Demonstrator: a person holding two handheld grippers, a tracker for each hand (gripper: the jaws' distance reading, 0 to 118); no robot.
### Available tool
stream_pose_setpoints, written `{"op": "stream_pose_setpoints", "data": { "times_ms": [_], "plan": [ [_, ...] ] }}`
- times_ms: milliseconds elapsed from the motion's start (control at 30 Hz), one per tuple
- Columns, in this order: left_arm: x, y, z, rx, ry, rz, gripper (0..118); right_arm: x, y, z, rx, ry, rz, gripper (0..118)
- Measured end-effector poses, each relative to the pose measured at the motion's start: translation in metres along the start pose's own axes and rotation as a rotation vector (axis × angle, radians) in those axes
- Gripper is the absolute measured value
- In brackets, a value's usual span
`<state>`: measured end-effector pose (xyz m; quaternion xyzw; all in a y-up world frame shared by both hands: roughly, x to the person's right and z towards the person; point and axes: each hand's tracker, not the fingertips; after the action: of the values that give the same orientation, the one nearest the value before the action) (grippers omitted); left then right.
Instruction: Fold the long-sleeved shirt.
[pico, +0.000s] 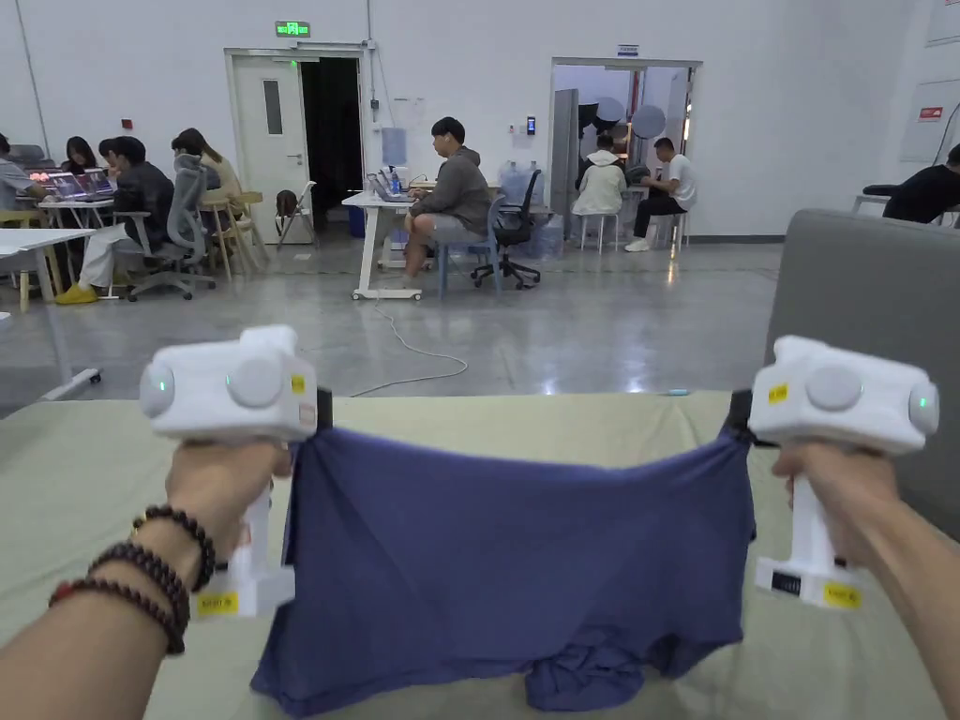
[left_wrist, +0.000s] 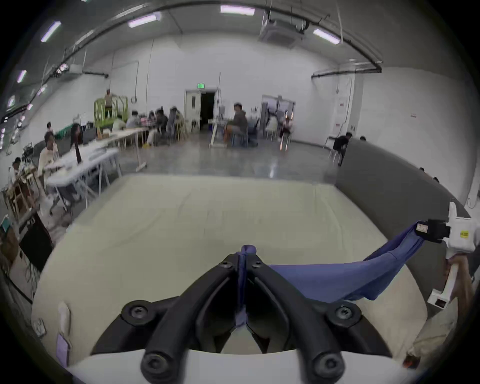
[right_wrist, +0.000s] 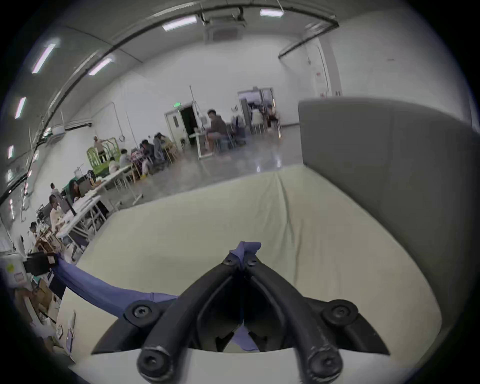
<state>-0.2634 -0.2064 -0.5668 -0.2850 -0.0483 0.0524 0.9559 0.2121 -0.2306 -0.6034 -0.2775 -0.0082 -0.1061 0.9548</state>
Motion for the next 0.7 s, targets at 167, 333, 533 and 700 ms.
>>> {"op": "stream_pose_setpoints", "data": {
  "times_ms": [167,333,533,700],
  "plan": [
    [-0.011,-0.036,-0.003,-0.037,-0.012,0.015,0,0.005,-0.036,0.002,-0.043,-0.009,0.038,0],
    [-0.007,-0.054,0.044,0.011,-0.033,0.018,0,0.002,-0.055,0.048,-0.045,-0.025,0.064,0],
    [-0.005,-0.143,0.107,0.037,0.027,-0.002,0,0.006,-0.123,0.120,-0.045,-0.018,0.191,0],
    [-0.007,-0.252,0.138,-0.097,0.100,0.015,0,0.027,-0.210,0.157,-0.128,-0.030,0.274,0]
  ]
}}
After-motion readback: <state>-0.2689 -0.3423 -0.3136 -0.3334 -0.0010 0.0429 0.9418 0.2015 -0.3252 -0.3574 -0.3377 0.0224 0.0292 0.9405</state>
